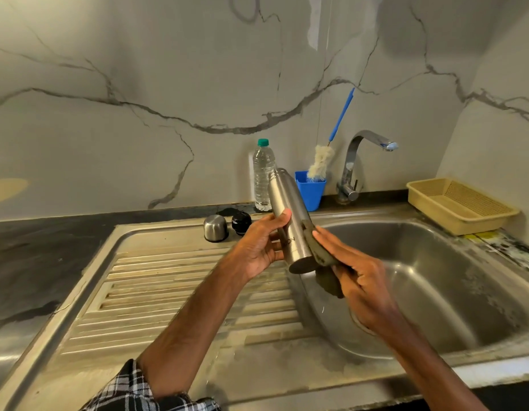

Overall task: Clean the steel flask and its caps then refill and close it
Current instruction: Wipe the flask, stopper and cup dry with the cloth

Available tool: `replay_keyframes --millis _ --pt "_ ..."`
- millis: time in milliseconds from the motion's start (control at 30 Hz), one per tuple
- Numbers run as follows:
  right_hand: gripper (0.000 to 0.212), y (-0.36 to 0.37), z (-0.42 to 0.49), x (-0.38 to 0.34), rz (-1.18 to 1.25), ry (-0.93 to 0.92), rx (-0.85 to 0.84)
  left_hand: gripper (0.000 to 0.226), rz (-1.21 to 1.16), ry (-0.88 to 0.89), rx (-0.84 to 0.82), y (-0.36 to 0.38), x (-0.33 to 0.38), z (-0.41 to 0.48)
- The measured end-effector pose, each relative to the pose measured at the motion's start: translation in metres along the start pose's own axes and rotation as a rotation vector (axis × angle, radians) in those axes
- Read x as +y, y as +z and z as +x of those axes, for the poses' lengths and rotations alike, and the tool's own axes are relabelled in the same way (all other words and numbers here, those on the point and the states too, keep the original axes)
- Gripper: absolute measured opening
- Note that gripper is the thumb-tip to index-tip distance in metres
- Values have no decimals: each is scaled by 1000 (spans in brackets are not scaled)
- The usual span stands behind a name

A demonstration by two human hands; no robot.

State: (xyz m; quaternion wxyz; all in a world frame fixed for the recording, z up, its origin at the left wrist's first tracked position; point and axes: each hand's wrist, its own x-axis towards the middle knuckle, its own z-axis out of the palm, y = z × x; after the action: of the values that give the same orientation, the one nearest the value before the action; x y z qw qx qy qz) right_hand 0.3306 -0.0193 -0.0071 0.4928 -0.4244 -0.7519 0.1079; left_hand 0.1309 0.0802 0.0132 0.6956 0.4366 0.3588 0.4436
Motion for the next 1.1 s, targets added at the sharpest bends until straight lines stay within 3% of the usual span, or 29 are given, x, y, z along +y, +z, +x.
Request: replay_keyframes --millis 100,167,267,433,567,733,933,1100 --pt "61 3 -7 -8 -38 -159 -87 26 -4 3 -28 -5 1 3" --pt "62 1 -4 -2 -16 -150 -100 21 12 5 -41 -6 0 4" --pt "71 2 4 2 38 32 -30 42 23 8 -34 -1 -2 2" --pt "63 3 -3 -3 -3 -191 -114 38 -10 36 -83 -1 -3 2" --pt "75 0 8 3 68 83 23 50 -52 19 -133 2 -7 1" --pt "55 -1 -7 -13 40 -165 -43 56 -65 45 -167 -1 -2 1" --pt "79 1 18 3 148 126 64 70 -42 4 -267 4 -10 0" --pt "76 -4 11 -4 137 -84 -7 77 -123 12 -279 -2 -5 -1"
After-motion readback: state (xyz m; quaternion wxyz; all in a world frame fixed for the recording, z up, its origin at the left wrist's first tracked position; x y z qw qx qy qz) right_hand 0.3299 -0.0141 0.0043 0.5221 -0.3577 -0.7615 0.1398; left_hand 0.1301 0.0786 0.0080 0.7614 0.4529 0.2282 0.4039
